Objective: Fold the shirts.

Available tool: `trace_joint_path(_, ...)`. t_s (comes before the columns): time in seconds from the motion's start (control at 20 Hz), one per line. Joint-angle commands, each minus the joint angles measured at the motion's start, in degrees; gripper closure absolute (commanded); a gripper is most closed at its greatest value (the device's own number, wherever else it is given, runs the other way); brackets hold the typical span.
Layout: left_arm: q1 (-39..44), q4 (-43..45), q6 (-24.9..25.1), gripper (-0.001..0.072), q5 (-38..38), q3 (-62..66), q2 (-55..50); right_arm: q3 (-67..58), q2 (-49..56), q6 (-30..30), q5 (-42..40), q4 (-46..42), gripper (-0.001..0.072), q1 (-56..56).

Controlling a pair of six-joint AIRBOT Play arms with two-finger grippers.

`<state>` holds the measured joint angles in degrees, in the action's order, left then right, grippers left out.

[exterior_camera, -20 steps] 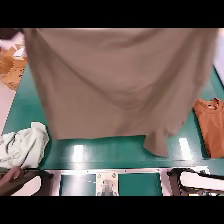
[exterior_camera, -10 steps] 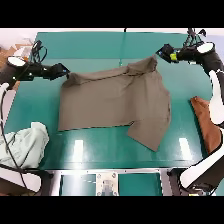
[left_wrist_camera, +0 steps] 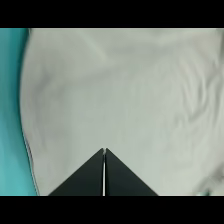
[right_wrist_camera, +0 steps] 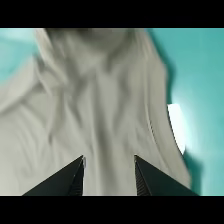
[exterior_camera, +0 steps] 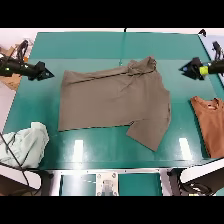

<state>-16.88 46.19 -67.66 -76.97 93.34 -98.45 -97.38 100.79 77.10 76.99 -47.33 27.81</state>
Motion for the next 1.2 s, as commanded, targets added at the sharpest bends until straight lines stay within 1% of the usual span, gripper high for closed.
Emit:
trace_joint_path(0.0, -1.1, 2.2, -3.0, 0.0686, -5.5, -5.6, 4.5, 14.2, -7.6, -0.2, 4.4, -7.6, 0.0356, 4.9)
trace_joint_path(0.05, -1.1, 3.6, -3.0, 0.0686, -3.9, -10.1, 7.9, 19.0, -9.8, -1.0, 3.7, -8.9, 0.0340, 6.3)
trace_joint_path(0.1, -1.1, 6.2, -3.1, 0.0686, -1.9, -15.5, 12.1, 23.3, -11.5, -1.9, 2.8, -9.1, 0.0298, 7.3)
trace_joint_path(0.15, -1.1, 8.6, -3.9, 0.0686, 0.1, -20.7, 16.3, 27.7, -12.8, -2.9, 1.4, -9.1, 0.0276, 8.1)
trace_joint_path(0.25, -1.1, 13.9, -6.5, 0.0684, 4.9, -30.7, 25.1, 34.9, -13.4, -4.6, -1.6, -8.3, 0.0275, 8.2)
trace_joint_path(0.3, -1.1, 15.0, -7.2, 0.0683, 6.5, -34.6, 28.7, 38.1, -13.4, -5.8, -3.5, -7.2, 0.0276, 7.8)
trace_joint_path(0.4, -1.1, 15.1, -8.2, 0.0671, 6.9, -40.6, 33.9, 43.0, -13.1, -8.2, -7.4, -5.0, 0.0275, 6.2)
trace_joint_path(0.45, -1.1, 15.1, -9.1, 0.0423, 6.5, -42.2, 35.4, 44.1, -12.5, -8.8, -8.7, -4.2, 0.0275, 5.3)
trace_joint_path(0.5, -1.1, 15.1, -10.9, 0.0263, 6.2, -43.3, 36.2, 44.3, -11.6, -8.8, -9.2, -4.2, 0.0276, 4.3)
trace_joint_path(0.6, -1.1, 15.0, -12.5, 0.0262, 5.1, -43.6, 36.4, 44.3, -9.9, -8.8, -9.9, -3.6, 0.0278, 2.9)
trace_joint_path(0.65, -1.1, 14.7, -13.7, 0.0262, 4.8, -43.6, 36.4, 44.3, -9.2, -10.3, -10.0, -1.9, 0.0299, 2.3)
trace_joint_path(0.7, -1.1, 14.7, -14.9, 0.0262, 4.5, -43.6, 36.4, 44.3, -9.0, -12.0, -9.9, -0.1, 0.0408, 1.9)
trace_joint_path(0.75, -1.1, 14.7, -15.0, 0.0262, 3.9, -43.6, 36.4, 44.0, -9.0, -12.7, -9.9, 0.5, 0.0590, 1.7)
trace_joint_path(0.8, -1.1, 14.7, -15.5, 0.0262, 3.0, -43.6, 36.4, 43.3, -9.0, -12.7, -9.9, 0.1, 0.0691, 1.7)
trace_joint_path(0.9, -1.1, 14.5, -16.5, 0.0262, 2.4, -44.5, 36.4, 41.0, -9.7, -11.5, -9.9, -0.2, 0.0692, 3.8)
trace_joint_path(1.0, -0.9, 12.8, -16.5, 0.0262, 3.2, -48.5, 36.4, 40.1, -10.3, -10.1, -9.8, -0.2, 0.0692, 6.3)
trace_joint_path(1.05, 0.0, 11.9, -16.5, 0.0262, 4.9, -51.5, 36.4, 40.2, -10.4, -10.1, -9.4, -0.2, 0.0692, 7.0)
trace_joint_path(1.15, 3.5, 11.0, -16.5, 0.0262, 11.9, -58.6, 36.4, 40.4, -10.4, -10.3, -8.9, -0.2, 0.0692, 7.0)
